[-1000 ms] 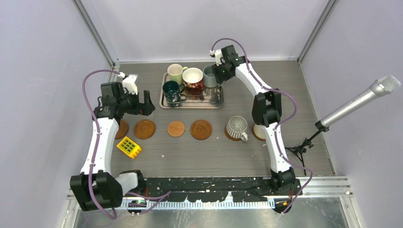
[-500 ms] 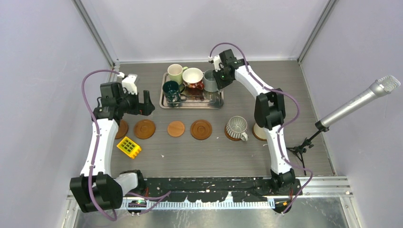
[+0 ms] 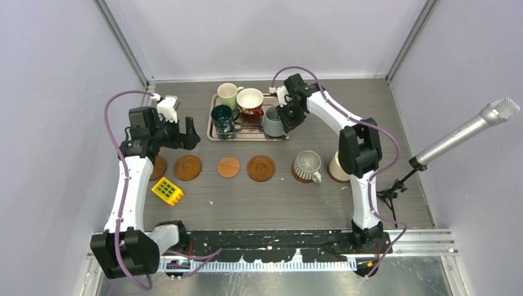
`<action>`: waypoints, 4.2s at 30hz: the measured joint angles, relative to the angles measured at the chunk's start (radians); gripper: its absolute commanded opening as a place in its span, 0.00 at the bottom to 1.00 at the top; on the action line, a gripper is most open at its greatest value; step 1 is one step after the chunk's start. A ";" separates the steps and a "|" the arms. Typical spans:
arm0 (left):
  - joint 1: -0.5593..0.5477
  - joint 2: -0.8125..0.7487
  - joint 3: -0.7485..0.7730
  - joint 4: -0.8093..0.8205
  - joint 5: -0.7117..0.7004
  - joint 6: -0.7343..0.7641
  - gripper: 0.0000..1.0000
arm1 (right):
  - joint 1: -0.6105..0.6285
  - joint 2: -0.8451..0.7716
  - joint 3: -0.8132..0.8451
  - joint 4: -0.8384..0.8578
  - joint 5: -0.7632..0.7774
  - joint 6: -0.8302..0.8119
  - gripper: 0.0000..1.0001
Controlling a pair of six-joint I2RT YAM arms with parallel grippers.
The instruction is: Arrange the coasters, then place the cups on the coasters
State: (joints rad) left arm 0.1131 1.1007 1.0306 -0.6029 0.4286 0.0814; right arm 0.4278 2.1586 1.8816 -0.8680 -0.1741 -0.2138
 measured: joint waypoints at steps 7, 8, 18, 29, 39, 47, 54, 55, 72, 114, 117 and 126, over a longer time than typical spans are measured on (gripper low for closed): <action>0.000 -0.001 0.000 0.000 0.000 0.000 1.00 | 0.018 0.023 0.060 -0.103 0.042 0.012 0.46; 0.000 -0.002 0.000 0.000 0.000 0.000 1.00 | 0.019 0.030 0.074 -0.112 0.046 0.014 0.47; 0.000 -0.006 0.000 0.000 -0.009 0.002 1.00 | 0.020 0.143 0.219 -0.203 0.072 0.036 0.46; 0.000 -0.006 0.000 0.001 -0.021 0.005 1.00 | 0.038 0.170 0.250 -0.223 0.097 0.034 0.17; 0.000 -0.006 0.000 0.001 -0.021 0.005 1.00 | 0.049 0.131 0.185 -0.171 0.102 0.034 0.00; 0.000 -0.006 0.000 0.001 -0.021 0.005 1.00 | 0.049 0.039 0.074 -0.124 0.060 0.061 0.00; 0.000 -0.007 0.000 0.001 -0.021 0.005 1.00 | 0.055 -0.018 0.050 -0.116 0.031 0.080 0.00; 0.000 -0.007 0.000 0.001 -0.021 0.004 1.00 | 0.058 -0.029 0.041 -0.110 0.029 0.082 0.00; 0.000 -0.008 0.000 0.000 -0.032 0.004 1.00 | 0.182 -0.345 -0.331 0.083 0.003 0.143 0.00; 0.000 -0.007 0.000 -0.004 -0.093 0.014 1.00 | 0.378 -0.598 -0.846 0.487 0.087 0.254 0.24; 0.000 -0.007 0.000 -0.004 -0.095 0.014 1.00 | 0.381 -0.606 -0.856 0.480 0.083 0.262 0.29; 0.000 -0.007 0.000 -0.006 -0.096 0.026 1.00 | 0.383 -0.615 -0.871 0.460 0.083 0.275 0.53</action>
State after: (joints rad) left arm 0.1131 1.0935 1.0306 -0.6086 0.3325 0.1074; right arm 0.8104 1.5440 1.0107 -0.4084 -0.0914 0.0616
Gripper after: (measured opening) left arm 0.996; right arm 0.512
